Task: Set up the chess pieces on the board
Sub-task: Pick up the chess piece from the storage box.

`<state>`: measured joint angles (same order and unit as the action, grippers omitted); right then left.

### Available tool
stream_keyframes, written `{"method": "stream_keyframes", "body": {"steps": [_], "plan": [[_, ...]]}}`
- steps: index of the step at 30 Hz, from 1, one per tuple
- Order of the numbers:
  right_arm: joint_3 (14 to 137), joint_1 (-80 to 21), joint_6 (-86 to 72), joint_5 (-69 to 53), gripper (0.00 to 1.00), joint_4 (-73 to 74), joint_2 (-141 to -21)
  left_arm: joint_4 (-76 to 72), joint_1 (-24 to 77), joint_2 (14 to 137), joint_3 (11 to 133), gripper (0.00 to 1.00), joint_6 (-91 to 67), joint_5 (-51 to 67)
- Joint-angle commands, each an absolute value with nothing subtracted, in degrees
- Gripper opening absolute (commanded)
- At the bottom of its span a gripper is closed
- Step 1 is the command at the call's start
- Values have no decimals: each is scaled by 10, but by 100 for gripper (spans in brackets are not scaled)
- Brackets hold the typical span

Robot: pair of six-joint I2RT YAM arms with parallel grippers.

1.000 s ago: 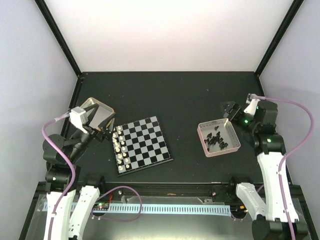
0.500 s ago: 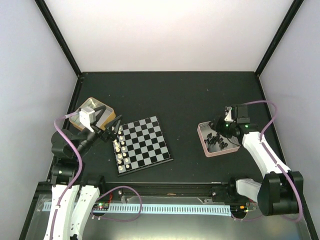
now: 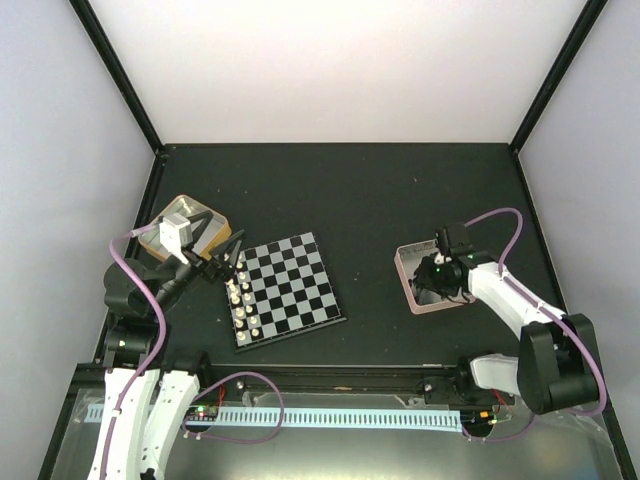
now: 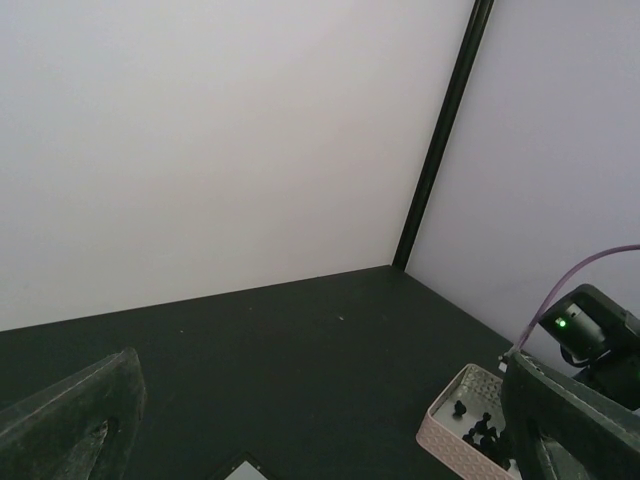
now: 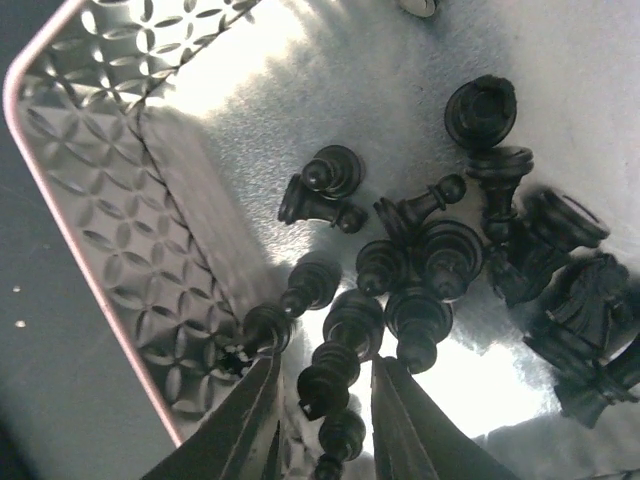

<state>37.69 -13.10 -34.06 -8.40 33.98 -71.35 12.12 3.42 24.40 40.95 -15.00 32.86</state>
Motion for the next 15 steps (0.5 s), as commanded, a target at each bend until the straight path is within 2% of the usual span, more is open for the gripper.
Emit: {"method": "stream_keyframes", "body": {"steps": [1,10,15], "plan": [[378,-137,-335,-40,24,334,-729,104,30,245,409,99,-144,338],[395,-141,-323,0,3,335,-740,109,30,242,412,99,-145,333],[416,-151,-319,45,1,348,-695,111,30,243,414,99,-146,330]]}}
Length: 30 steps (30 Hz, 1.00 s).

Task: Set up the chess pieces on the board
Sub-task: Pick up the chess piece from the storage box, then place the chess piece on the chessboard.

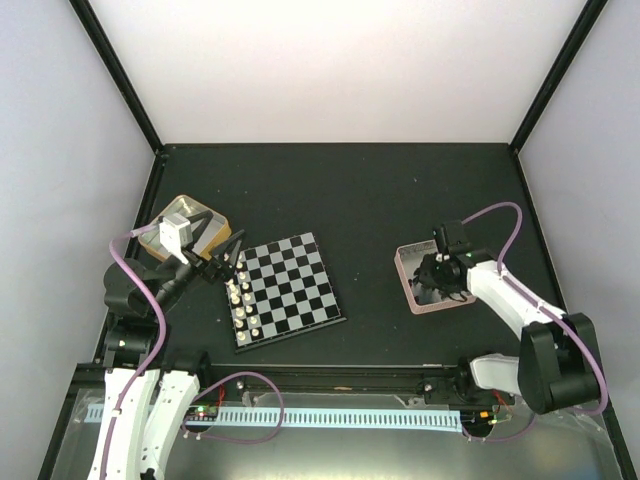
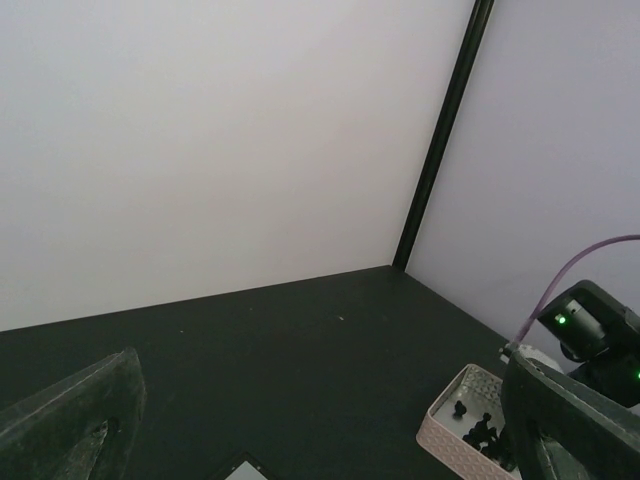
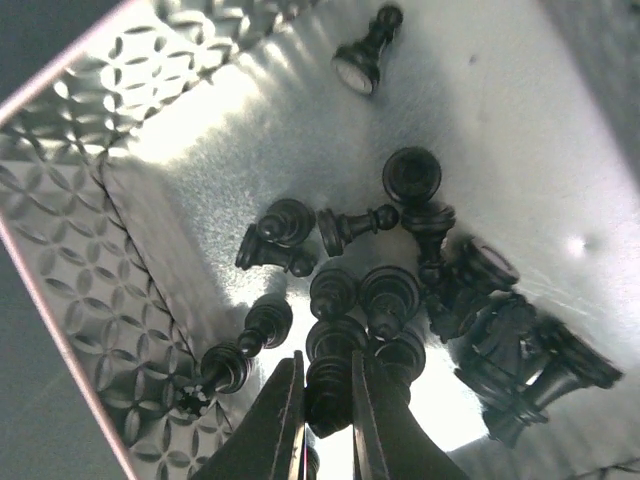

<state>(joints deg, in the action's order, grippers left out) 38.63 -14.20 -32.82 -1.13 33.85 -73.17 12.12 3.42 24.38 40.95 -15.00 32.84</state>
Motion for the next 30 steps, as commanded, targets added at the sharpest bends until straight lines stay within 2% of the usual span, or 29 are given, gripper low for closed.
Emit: {"method": "stream_keyframes", "body": {"steps": [1,5,10,16,21,30], "plan": [[422,-154,-320,56,1,352,-686,111,30,243,414,99,-146,330],[441,-170,-318,90,1,365,-660,112,30,244,415,99,-147,325],[472,-216,-302,70,1,365,-654,112,30,247,416,99,-150,320],[501,-281,-276,-74,1,318,-681,112,30,250,415,99,-158,317],[533,-366,-264,-118,1,298,-748,116,30,252,415,99,-162,316],[656,-495,-245,-52,1,335,-910,129,30,246,414,99,-165,315]]}}
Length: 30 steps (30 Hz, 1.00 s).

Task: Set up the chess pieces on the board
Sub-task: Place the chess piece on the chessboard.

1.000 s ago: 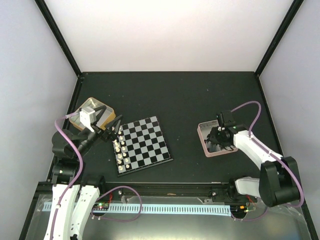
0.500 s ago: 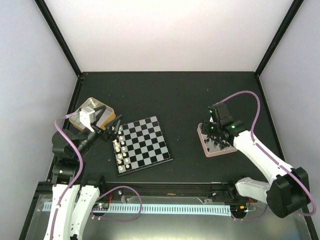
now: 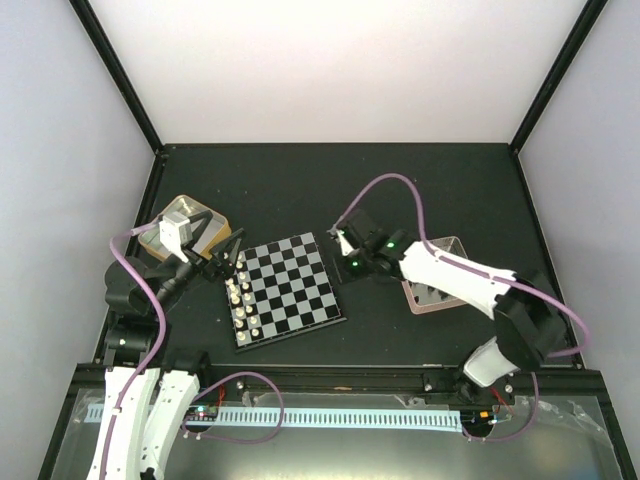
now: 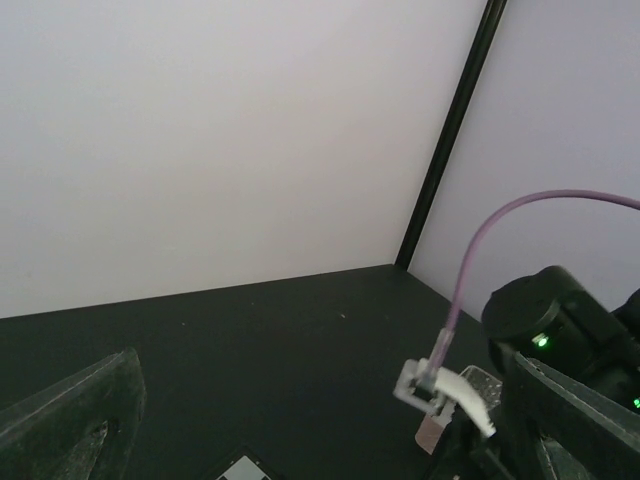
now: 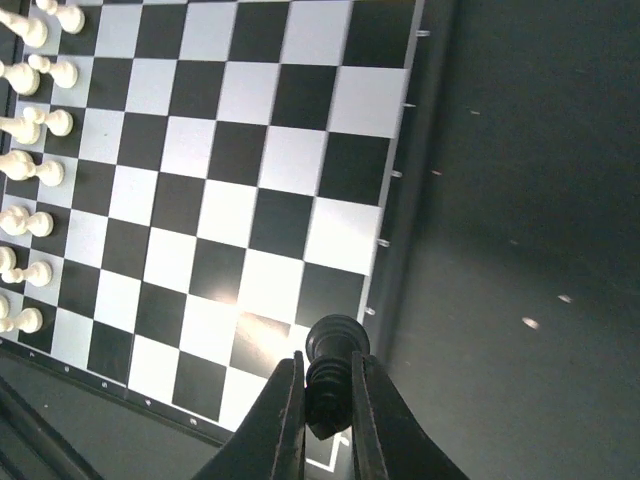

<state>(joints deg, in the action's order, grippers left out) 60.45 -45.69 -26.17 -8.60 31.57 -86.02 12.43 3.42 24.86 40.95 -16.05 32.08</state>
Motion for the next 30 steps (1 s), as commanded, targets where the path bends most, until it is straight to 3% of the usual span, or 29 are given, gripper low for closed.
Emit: {"method": "stream_keyframes", "body": {"steps": [1,12,30], "plan": [[673,-506,-244,-41,1,345,-929,130,30,245,415,99,-165,314],[787,-554,-262,46,1,420,-1053,136,30,242,416,99,-161,306],[834,-554,-274,75,4,455,-1102,141,29,243,422,99,-161,305]]}}
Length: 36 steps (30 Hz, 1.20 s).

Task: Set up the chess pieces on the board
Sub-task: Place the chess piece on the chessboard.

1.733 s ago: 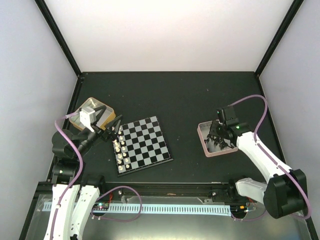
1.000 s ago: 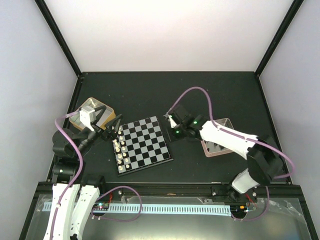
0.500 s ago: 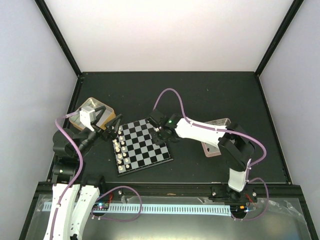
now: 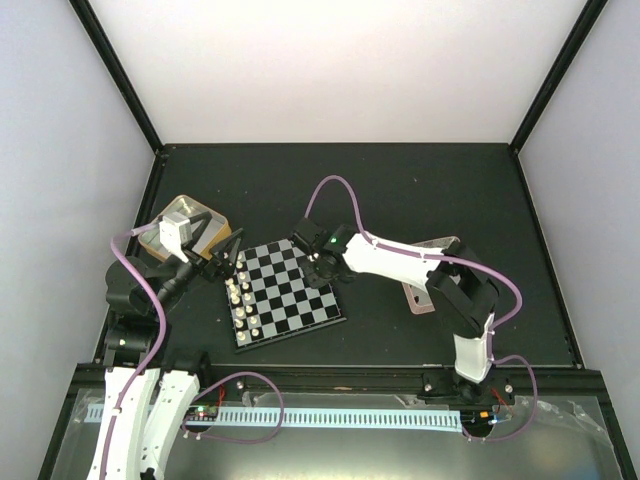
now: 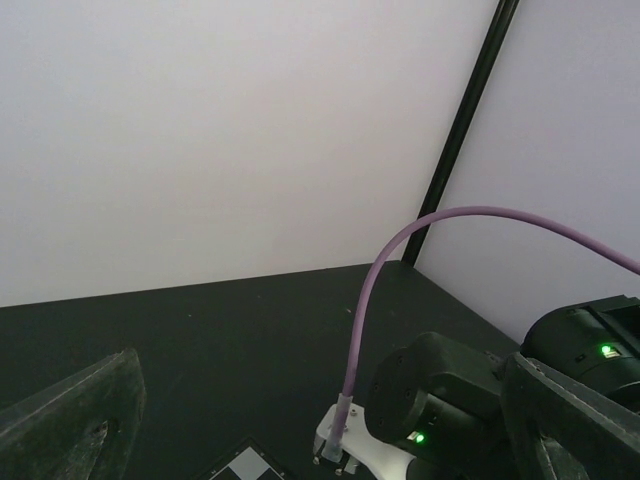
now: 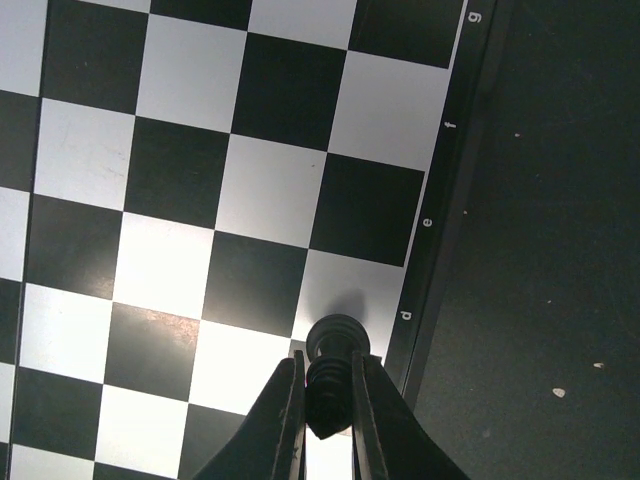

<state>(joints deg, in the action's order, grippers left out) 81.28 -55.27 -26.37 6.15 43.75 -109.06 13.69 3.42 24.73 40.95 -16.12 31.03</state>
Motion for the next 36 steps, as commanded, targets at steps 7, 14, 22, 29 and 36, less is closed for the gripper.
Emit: {"method": "stream_keyframes", "body": {"steps": [7,14,22,29,36], "plan": [[859,-552,-279,74,22,486,-1119,146,30,243,428,99,-161,306],[866,-553,-280,78,27,494,-1119,147,30,243,428,99,-162,306],[875,-553,-277,65,27,493,-1120,148,30,244,427,99,-163,306],[887,-553,-279,58,35,489,-1117,148,29,243,427,99,-164,305],[881,-553,-278,92,34,501,-1092,156,29,230,440,99,-203,291]]}}
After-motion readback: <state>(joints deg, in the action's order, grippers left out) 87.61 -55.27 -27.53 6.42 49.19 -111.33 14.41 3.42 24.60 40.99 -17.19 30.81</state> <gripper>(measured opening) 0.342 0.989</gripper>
